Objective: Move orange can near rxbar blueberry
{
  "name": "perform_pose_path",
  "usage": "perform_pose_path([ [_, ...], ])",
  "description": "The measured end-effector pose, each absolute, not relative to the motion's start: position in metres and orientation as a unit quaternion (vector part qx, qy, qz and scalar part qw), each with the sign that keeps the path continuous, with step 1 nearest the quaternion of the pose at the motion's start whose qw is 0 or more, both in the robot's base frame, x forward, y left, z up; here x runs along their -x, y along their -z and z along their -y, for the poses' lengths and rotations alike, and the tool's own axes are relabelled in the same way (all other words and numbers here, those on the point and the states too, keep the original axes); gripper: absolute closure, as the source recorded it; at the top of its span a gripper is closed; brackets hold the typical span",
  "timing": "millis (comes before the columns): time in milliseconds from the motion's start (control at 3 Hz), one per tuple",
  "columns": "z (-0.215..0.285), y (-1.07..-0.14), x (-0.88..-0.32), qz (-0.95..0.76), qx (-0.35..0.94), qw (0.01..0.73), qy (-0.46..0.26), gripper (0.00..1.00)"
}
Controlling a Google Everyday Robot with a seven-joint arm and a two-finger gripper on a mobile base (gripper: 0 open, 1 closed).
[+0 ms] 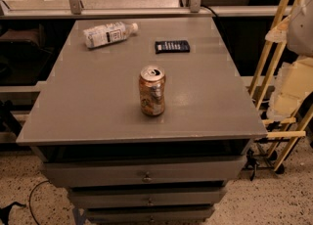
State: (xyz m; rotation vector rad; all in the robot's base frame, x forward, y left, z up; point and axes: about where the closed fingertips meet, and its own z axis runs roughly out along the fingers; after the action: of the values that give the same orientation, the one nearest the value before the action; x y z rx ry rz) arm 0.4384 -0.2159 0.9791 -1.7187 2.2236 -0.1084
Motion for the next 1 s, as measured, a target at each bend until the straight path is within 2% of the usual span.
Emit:
perform_pose_path([
  [667,0.216,-0.979,-0.438,-0.78,0.6,0.175,0.03,0.0],
  [1000,0.204,-0.967,-0.442,-0.77,0.602,0.212,-0.015,0.0],
])
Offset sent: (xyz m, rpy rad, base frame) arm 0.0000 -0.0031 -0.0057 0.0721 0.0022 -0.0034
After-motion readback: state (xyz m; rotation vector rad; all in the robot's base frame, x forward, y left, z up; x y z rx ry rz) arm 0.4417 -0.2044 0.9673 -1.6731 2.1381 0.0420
